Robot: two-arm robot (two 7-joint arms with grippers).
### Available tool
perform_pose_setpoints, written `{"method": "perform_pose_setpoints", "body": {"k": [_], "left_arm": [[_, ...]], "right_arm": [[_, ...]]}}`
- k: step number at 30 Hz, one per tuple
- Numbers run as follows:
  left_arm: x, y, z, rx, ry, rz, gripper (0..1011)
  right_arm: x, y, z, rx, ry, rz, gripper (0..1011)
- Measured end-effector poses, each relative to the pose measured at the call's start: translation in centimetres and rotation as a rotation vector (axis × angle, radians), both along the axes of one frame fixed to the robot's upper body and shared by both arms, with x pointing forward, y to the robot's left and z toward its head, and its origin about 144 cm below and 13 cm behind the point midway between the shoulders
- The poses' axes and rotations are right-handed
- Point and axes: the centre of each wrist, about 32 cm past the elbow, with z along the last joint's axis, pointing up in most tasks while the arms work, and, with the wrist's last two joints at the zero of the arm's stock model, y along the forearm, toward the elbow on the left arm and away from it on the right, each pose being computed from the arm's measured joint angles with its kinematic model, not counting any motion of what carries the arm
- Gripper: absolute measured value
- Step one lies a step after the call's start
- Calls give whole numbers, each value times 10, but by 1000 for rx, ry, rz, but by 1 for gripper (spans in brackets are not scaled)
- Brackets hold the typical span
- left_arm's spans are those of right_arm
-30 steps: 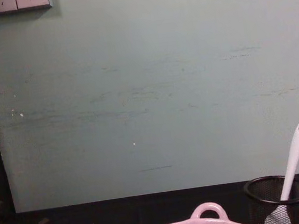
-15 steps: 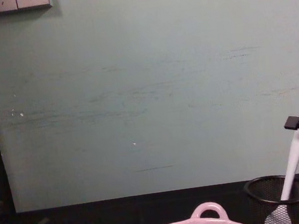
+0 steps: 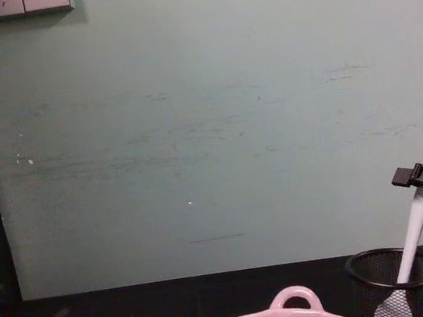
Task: Use the one hand to pick up the spoon and stir the clear water in the bowl.
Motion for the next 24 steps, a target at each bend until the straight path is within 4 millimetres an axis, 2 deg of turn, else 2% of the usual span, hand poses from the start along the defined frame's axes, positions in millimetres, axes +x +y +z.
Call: {"method": "perform_pose_setpoints", "body": {"k": [4,10,12,13,20,24], "left_arm": [[0,0,0,0,0,0,1011],[0,0,0,0,0,0,1011],[0,0,0,0,0,0,1011],[0,0,0,0,0,0,1011],[0,0,0,0,0,0,1011],[0,0,0,0,0,0,1011]], "right_arm": [[0,-2,1,-4,1,-7,762],[-1,-3,2,-6,2,-13,579],[-1,-3,2,-5,5,-16,481],[-1,-3,2,-5,6,-17,481],[-1,-3,5,-2,4,-12,233],[-1,-3,6,-5,1,-10,124]]}}
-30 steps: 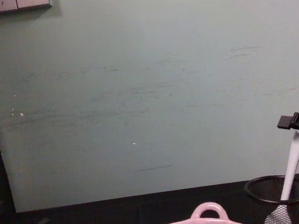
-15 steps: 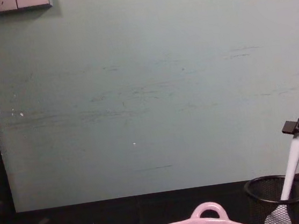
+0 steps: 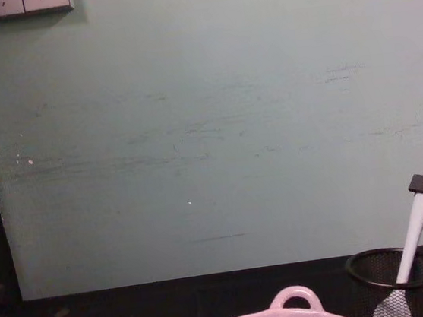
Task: Use the one hand to pick up the spoon and stir the clear water in the bowl.
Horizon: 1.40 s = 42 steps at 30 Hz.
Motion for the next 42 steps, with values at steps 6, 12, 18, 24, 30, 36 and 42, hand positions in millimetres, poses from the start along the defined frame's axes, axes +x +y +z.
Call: {"method": "perform_pose_setpoints", "body": {"k": [6,12,18,24,30,36,42], "left_arm": [[0,0,0,0,0,0,1011],[0,0,0,0,0,0,1011],[0,0,0,0,0,0,1011],[0,0,0,0,0,0,1011],[0,0,0,0,0,0,1011],[0,0,0,0,0,0,1011],[0,0,0,0,0,0,1011]], "right_arm": [[-1,4,11,-27,-37,9,110],[-6,13,31,-138,-128,25,110],[-13,24,57,-285,-234,55,110],[-22,32,88,-411,-320,86,110],[-29,36,114,-480,-376,111,110],[-35,35,136,-528,-423,122,110],[-39,33,146,-548,-450,123,110]]}}
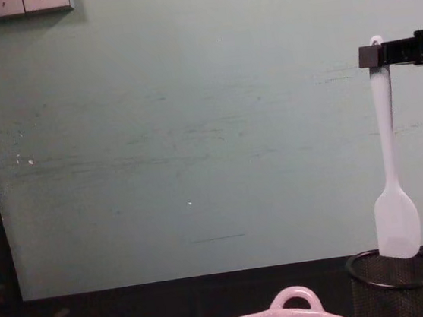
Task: Use the one hand to pick up the spoon and stir the clear water in the bowl.
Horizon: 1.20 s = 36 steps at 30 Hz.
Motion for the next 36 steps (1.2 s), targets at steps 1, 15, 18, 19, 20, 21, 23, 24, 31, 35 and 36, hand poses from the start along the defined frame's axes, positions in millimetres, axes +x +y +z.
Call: {"method": "perform_pose_setpoints", "body": {"k": [1,15,18,19,20,21,23,24,31,35,36], "left_arm": [[0,0,0,0,0,0,1011],[0,0,0,0,0,0,1011],[0,0,0,0,0,0,1011],[0,0,0,0,0,0,1011],[0,0,0,0,0,0,1011],[0,0,0,0,0,0,1011],[0,0,0,0,0,0,1011],[0,0,0,0,0,0,1011],[0,0,0,0,0,0,1011],[0,0,0,0,0,0,1011],[0,0,0,0,0,0,1011]], "right_arm": [[0,0,0,1,-2,-1,110],[0,0,-1,2,-3,-1,110],[0,0,-1,2,-3,-1,110],[0,0,-1,2,-2,-1,110],[0,0,-1,2,-2,-1,110],[0,0,-1,2,-2,-1,110],[0,0,-1,2,-2,-1,110],[0,0,-1,2,-2,-1,110],[1,18,-2,6,-23,42,110],[2,38,-3,11,-36,90,110],[4,46,-5,12,-35,110,110]]}}
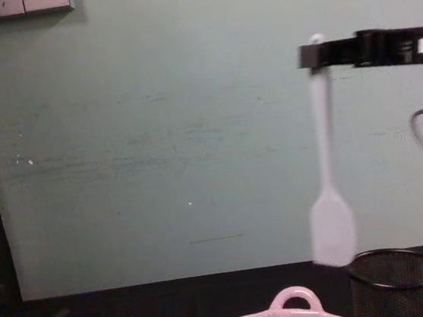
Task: Use the one hand to pick up the spoon and stir the clear water in the bowl.
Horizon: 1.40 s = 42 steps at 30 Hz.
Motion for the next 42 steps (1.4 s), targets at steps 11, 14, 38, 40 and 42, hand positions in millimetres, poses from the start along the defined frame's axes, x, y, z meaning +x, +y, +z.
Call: {"method": "perform_pose_setpoints", "body": {"k": [11,14,38,40,42], "left_arm": [[0,0,0,0,0,0,1011],[0,0,0,0,0,0,1011],[0,0,0,0,0,0,1011],[0,0,0,0,0,0,1011],[0,0,0,0,0,0,1011]], "right_arm": [[8,40,-42,-6,8,64,110],[6,46,-58,-17,4,73,110],[21,74,-106,47,42,94,110],[27,71,-107,55,44,71,110],[30,68,-108,59,44,56,110]]}}
